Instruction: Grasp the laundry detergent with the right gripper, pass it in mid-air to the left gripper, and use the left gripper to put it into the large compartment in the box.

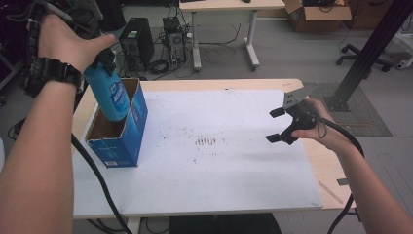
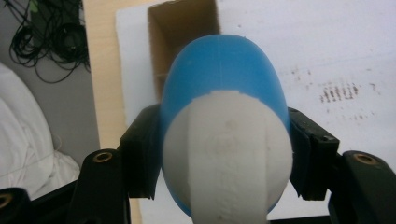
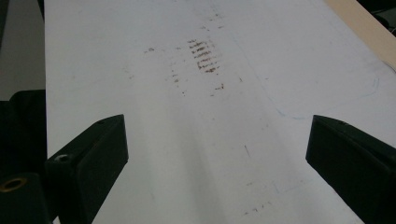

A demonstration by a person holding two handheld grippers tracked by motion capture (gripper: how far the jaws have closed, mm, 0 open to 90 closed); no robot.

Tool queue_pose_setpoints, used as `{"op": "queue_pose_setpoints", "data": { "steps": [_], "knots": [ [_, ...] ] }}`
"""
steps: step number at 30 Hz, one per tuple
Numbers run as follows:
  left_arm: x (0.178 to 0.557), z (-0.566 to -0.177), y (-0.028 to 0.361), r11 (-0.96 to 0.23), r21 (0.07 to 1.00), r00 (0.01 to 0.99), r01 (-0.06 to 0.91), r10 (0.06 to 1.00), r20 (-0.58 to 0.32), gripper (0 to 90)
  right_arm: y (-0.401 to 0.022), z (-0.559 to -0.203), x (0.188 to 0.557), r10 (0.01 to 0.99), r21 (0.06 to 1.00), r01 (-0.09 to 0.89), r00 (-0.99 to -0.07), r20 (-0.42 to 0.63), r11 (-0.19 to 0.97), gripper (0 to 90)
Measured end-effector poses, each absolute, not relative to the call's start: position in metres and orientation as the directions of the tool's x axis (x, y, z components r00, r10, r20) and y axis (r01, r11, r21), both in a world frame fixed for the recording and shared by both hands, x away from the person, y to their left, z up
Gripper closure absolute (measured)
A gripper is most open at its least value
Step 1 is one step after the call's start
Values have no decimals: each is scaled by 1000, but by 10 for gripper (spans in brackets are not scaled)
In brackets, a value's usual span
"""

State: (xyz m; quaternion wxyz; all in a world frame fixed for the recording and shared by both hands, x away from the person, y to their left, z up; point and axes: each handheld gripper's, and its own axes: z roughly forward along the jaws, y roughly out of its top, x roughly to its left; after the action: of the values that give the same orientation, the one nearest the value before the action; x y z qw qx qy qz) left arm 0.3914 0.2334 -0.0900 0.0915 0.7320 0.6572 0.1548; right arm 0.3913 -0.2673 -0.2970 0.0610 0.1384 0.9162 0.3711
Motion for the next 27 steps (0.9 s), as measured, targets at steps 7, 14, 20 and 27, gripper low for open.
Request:
{"op": "queue_pose_setpoints", "data": {
  "steps": [7,14,20,27],
  "knots": [
    [397,-105,248,-78,329,47,941,994,99,380,-276,-297,391,313,699,219,-950,-7,681,59],
    [404,-136,258,-65,296,37,953,995,96,380,-281,-300,392,320,692,230,-948,-1,684,59],
    [408,-160,263,-56,274,36,960,996,79,381,-281,-303,393,318,686,233,-948,3,690,59],
    [412,-190,267,-56,239,36,969,995,88,380,-283,-304,393,321,686,238,-947,7,688,59]
  ]
}}
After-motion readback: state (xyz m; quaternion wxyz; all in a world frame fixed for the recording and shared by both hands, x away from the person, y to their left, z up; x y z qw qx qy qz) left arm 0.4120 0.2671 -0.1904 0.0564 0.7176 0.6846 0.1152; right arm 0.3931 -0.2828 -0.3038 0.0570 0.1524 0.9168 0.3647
